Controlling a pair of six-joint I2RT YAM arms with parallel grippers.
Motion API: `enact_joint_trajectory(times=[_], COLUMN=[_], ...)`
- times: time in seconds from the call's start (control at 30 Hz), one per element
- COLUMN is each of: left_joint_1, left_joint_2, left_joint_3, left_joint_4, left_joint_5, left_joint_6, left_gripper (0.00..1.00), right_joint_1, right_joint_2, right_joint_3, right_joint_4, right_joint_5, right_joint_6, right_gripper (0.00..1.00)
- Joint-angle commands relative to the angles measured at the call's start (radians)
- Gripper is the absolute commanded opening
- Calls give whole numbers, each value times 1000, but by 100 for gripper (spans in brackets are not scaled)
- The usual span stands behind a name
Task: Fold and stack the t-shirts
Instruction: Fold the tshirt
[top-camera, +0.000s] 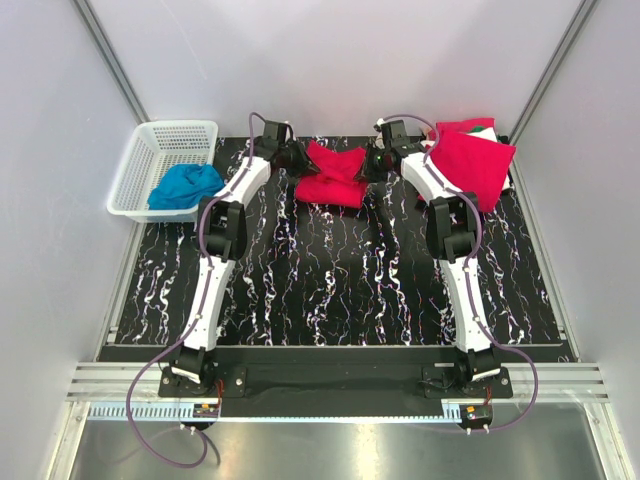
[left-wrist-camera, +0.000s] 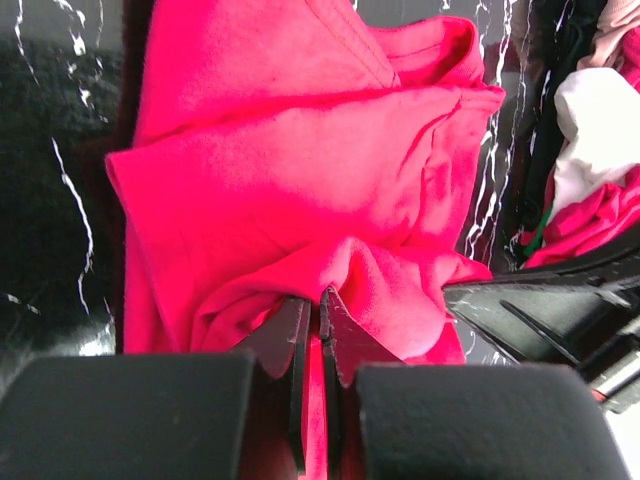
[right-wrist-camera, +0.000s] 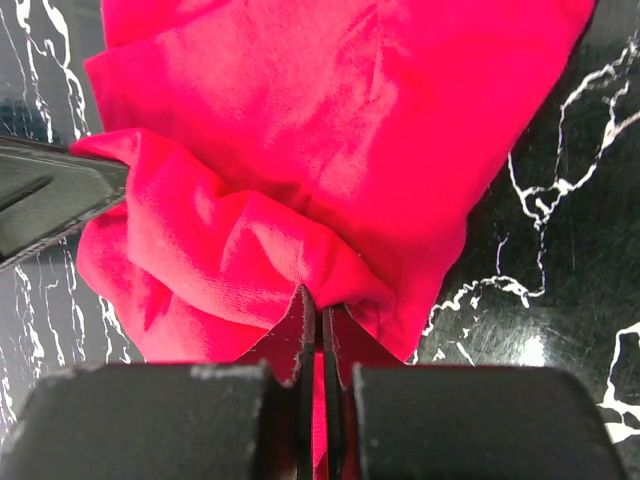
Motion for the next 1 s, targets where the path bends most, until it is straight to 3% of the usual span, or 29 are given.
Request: enact_joint_trajectory(times=[0.0,0.17,0.2,0.23,0.27,0.43,0.63,0.7,0.97], left_joint_1=[10,15,15,16,16,24,36,39,51], left_joint_2=[9,16,16,15,15,-26,-195,-238,-364], left_joint_3=[61,56,55,53,51,19,-170,-208,-281], left_joint_4=[85,95,95,100,108,119,177,186,161], left_joint_5=[-19,-5,-2,7,14,41,18,11,41], left_joint_6=[-4,-8,-10,-10,-8,-1,24,30,16], left_gripper=[0,1,4,11,19,41,50,51,52], right_joint_1=[-3,-3,-3,-5,-3,-2,-3,-3,-9], right_joint_2=[-3,2,3,3,5,-29,-129,-156,-271], right_joint_3=[54,62,63,65,63,51,45,42,42], right_joint_4=[71,88,88,88,89,89,88,88,83], right_joint_5=[30,40,42,45,48,60,79,97,117], right_joint_6=[0,7,9,12,15,23,1,-13,-36], right_gripper=[0,0,2,14,18,28,35,44,44])
